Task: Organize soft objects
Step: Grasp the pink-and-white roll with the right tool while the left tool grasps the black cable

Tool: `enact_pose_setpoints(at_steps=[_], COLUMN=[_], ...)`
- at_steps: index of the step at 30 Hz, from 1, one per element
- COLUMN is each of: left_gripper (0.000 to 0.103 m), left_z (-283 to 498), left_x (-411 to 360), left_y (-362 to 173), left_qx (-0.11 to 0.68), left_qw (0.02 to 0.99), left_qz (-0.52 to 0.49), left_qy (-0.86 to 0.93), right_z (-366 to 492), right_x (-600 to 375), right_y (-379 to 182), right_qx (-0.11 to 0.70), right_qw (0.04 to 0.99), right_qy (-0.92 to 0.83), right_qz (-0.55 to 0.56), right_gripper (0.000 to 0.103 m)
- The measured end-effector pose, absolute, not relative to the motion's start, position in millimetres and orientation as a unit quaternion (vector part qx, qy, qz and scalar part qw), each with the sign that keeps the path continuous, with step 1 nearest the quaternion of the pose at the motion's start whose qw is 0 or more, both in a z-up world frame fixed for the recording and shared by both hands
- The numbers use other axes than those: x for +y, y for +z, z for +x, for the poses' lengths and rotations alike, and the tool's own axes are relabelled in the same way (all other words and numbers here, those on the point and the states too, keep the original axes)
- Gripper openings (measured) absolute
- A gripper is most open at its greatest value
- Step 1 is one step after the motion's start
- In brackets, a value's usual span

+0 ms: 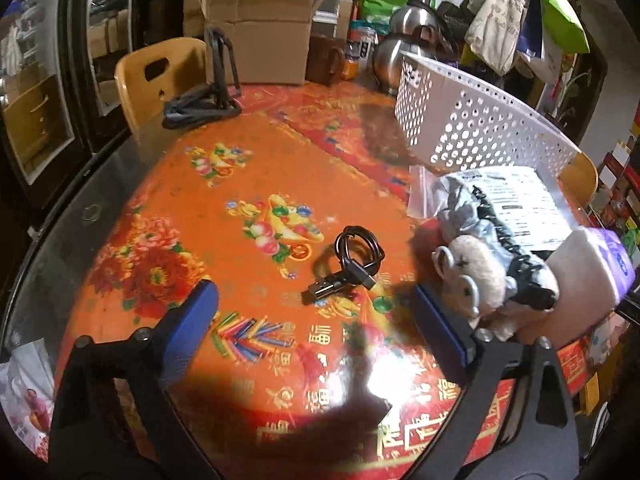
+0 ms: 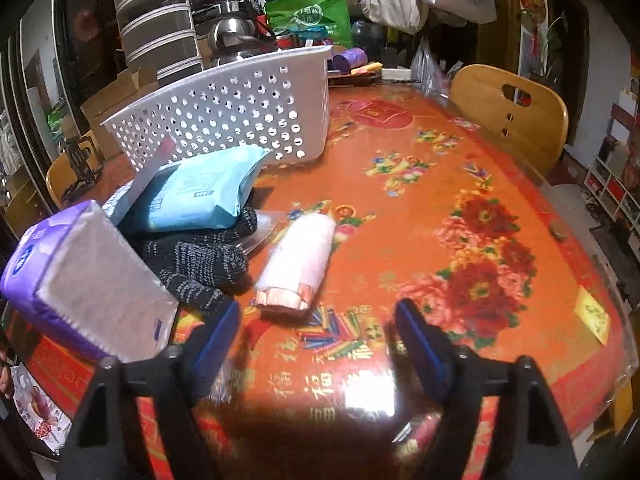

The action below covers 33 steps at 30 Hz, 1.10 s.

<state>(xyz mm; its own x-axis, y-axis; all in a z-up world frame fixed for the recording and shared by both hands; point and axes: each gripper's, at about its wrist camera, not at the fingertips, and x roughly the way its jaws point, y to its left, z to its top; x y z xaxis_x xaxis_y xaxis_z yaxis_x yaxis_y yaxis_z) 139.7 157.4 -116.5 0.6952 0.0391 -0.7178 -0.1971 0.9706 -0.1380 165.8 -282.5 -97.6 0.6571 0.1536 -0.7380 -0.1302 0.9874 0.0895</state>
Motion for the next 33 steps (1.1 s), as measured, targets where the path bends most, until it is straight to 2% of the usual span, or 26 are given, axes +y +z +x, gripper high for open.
enact_pose_setpoints(at_steps=[2,7,10,12,17,19,21,24,33], left_gripper=[0.084,0.082,0.073,0.066,0.060,0.054,0.038,0.024,0.021], left_z=[147,165,173,178,180,182,181,180,168], left_x=[155,147,143,142,140,139,135,129,132], left_y=[-122,-128,-132,-136,-137,-138,-137,-137,-123], left_qx=[0.391,0.400,0.406,0.412,0.411,0.410,0.408,0.405,0.372], left_qw=[0.913,0.911,0.909,0.906,0.908,0.908,0.910,0.912,0.926], left_qz=[-0.100,-0.087,-0.084,-0.084,-0.075,-0.071,-0.063,-0.053,-0.056], left_qy=[0.056,0.044,0.041,0.040,0.046,0.046,0.042,0.031,0.039], right_z=[171,179,183,186,191,193,194,195,189], right_x=[-282,-281,-275,-271,-265,-265,-264,-263,-269], right_y=[-101,-104,-104,-104,-105,-105,-105,-106,-102], right_qx=[0.408,0.407,0.405,0.405,0.404,0.402,0.402,0.402,0.390], right_qw=[0.910,0.910,0.910,0.910,0.910,0.910,0.910,0.910,0.914], right_qy=[0.079,0.079,0.083,0.088,0.095,0.099,0.098,0.101,0.108], right_qz=[0.016,0.019,0.008,0.002,0.000,0.000,-0.001,-0.003,0.015], right_gripper=[0.071,0.071,0.062,0.052,0.046,0.039,0.038,0.036,0.033])
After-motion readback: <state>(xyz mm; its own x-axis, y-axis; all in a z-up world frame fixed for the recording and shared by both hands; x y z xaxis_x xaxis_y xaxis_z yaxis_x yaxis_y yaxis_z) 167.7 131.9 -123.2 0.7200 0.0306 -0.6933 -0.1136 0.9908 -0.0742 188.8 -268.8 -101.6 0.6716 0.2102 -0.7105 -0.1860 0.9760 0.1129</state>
